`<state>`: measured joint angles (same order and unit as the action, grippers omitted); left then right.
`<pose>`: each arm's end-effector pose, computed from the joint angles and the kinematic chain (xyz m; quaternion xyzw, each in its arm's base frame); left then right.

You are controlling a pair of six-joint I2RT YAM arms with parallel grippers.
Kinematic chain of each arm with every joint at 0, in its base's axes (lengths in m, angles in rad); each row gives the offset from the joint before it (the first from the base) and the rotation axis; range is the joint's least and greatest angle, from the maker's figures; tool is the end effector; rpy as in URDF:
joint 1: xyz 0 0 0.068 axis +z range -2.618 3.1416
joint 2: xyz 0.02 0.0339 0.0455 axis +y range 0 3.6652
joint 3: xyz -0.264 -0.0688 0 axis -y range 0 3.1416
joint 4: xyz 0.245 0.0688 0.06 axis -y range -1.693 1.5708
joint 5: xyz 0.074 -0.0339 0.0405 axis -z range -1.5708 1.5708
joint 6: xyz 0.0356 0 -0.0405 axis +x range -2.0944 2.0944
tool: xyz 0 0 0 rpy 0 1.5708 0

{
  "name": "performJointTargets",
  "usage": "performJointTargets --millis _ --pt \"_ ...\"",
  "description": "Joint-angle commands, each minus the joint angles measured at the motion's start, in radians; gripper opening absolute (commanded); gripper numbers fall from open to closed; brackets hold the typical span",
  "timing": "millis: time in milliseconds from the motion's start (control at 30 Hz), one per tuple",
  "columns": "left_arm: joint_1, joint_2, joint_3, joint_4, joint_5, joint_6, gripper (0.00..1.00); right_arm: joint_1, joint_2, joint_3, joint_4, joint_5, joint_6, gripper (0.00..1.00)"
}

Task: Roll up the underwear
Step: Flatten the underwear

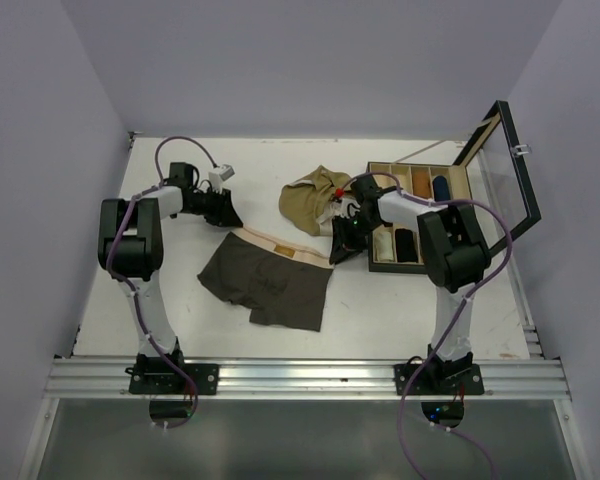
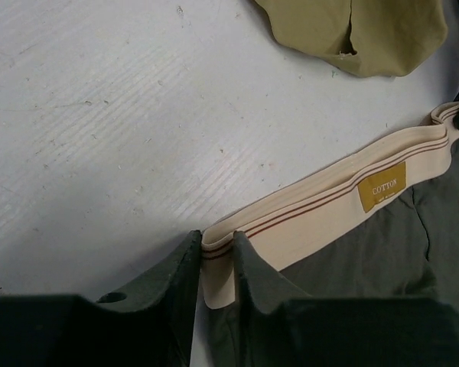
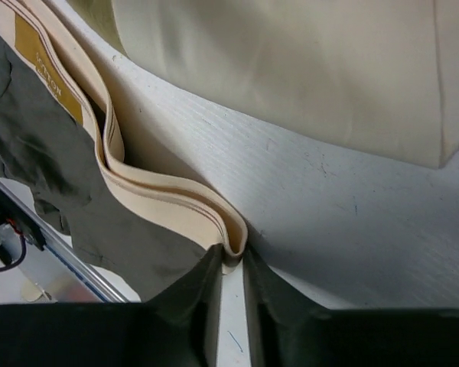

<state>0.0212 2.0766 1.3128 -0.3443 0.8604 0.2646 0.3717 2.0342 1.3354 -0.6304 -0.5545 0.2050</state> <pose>0.4102 -0.0183 0.1313 0.2023 0.8665 -0.3721 0.2641 0.3557 0.1588 0.1367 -0.1124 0.9487 0.2935 0.0338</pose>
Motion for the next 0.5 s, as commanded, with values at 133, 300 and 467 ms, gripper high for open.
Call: performJointTargets --millis 133,300,467 --pt "-0.003 0.004 0.008 -0.041 0.028 0.041 0.11 -0.010 0.047 0.048 0.003 0.013 -0.027 0.00" --pt "0.022 -0.140 0.002 -0.047 0.057 0.067 0.00 -0.034 -0.075 0.105 -0.005 0.016 -0.088 0.00" --pt "0.085 -0.442 0.000 0.035 0.062 0.061 0.00 -0.034 -0.340 0.180 -0.006 0.053 -0.199 0.00"
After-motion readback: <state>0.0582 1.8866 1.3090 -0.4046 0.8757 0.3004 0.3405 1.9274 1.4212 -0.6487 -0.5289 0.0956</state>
